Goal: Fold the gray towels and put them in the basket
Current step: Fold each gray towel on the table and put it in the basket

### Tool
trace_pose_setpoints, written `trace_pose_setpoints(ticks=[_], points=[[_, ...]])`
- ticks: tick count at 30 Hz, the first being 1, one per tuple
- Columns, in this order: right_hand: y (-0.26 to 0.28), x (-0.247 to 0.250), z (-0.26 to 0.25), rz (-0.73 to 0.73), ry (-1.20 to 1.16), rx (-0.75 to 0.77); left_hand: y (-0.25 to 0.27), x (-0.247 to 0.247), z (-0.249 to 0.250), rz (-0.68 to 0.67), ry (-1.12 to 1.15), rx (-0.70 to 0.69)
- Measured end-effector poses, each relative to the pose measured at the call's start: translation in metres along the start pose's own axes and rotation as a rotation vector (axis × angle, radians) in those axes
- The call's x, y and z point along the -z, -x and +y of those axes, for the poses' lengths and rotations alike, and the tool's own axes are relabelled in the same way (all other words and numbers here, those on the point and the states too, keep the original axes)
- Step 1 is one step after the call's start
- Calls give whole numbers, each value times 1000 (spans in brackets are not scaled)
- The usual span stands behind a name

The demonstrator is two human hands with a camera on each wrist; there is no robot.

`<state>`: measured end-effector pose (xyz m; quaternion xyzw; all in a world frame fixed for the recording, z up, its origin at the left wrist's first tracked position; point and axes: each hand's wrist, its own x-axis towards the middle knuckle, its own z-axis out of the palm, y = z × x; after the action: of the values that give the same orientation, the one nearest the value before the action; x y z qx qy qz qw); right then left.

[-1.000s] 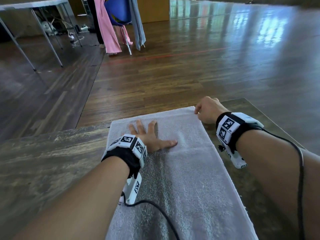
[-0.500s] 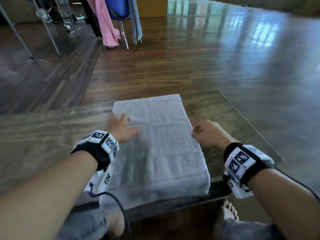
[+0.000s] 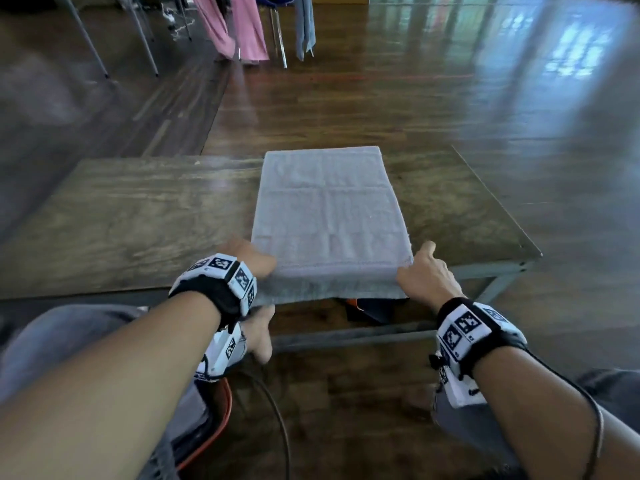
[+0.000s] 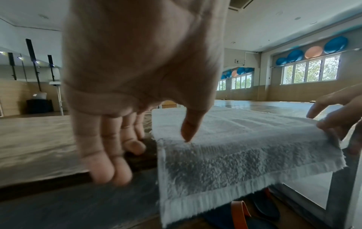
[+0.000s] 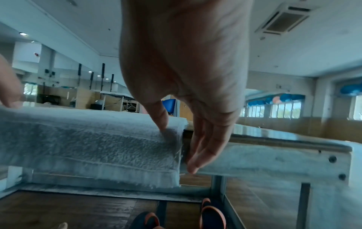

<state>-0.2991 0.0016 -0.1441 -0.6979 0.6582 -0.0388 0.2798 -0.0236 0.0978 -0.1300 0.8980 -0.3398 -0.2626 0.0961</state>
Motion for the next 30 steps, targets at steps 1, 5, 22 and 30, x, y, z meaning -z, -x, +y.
trace_pose_setpoints(ticks=[1,5,22,30], points=[[3,-1,0,-30,-36,8,4,1,-2,-5,-33,-11],[7,-3,1,-33,-166,70,16,4,-5,-25,-169,-61],[-9,56,-3,-69,-878,270,9,38,11,128,749,-221],[-9,69,-4,80,-721,448,9,63,10,-87,907,-350]])
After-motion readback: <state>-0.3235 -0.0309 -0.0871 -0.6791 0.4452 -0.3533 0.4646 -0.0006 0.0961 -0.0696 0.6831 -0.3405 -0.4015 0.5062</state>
